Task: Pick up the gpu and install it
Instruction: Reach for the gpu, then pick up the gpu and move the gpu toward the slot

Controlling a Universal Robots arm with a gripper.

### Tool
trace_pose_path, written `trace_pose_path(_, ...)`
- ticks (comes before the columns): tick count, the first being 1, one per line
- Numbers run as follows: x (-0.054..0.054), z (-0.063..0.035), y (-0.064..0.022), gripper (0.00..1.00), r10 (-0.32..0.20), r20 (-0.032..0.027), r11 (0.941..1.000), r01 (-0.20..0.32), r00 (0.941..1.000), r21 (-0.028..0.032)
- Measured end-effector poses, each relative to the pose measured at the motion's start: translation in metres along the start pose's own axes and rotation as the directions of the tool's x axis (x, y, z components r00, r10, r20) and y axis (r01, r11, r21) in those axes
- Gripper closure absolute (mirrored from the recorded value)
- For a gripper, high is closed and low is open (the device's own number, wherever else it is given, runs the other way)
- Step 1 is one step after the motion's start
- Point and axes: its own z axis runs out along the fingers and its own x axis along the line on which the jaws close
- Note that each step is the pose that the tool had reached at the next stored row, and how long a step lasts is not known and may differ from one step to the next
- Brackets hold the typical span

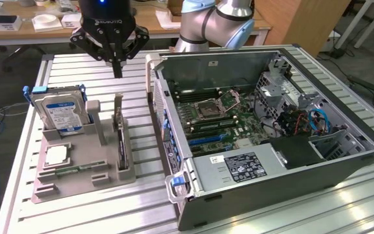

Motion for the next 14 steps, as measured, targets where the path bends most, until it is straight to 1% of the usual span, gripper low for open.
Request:
trace_pose_path(8,0.011,-0.0003,-0.0008,0.9,0.0,0.0001,1.0,0.0,1.0,-0.0001)
trace_pose_path(14,0.012,-0.0003,-0.0009,0.9,0.0,0.0,1.0,0.0,1.0,0.0)
